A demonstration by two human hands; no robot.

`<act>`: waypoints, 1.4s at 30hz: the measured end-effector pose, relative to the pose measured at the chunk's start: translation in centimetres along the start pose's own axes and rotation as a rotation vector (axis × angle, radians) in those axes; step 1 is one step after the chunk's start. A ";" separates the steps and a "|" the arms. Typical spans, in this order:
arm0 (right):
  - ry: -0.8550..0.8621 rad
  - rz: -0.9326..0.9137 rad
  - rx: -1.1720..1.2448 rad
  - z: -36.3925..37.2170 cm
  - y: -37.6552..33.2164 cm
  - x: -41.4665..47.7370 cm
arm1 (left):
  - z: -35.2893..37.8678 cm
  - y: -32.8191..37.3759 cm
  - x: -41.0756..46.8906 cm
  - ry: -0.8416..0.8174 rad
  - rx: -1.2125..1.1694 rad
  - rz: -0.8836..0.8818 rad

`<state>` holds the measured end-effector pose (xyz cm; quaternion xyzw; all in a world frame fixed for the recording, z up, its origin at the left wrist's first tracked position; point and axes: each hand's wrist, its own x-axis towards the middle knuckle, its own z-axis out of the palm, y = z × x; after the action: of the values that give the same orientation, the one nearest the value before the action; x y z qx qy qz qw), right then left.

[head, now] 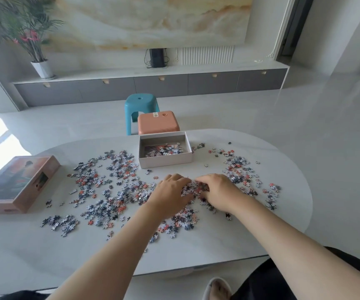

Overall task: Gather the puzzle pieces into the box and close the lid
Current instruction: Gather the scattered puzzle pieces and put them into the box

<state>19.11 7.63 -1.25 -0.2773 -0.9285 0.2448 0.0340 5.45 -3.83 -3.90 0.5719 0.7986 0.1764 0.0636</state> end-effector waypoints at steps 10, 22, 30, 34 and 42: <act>-0.262 0.230 -0.221 -0.3 -1.3 0.4 | -1.5 -1.3 -0.8 -0.180 0.136 -0.101; -0.331 0.209 -0.154 0.6 -4.4 4.4 | -2.6 -3.5 -1.3 -0.182 0.212 -0.160; -0.166 0.060 -0.089 2.1 -4.8 5.9 | -2.5 -4.2 -0.1 -0.013 -0.062 -0.221; -0.060 0.022 -0.010 1.8 -4.6 5.9 | -2.5 -4.7 0.3 0.047 -0.118 -0.240; 0.043 0.026 0.171 0.8 -4.3 7.3 | -3.5 -5.2 2.0 0.094 -0.320 -0.342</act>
<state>10.68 8.03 -0.46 -0.2906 -0.8995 0.3177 0.0745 -0.92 -4.17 -2.34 0.4020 0.8479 0.3137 0.1451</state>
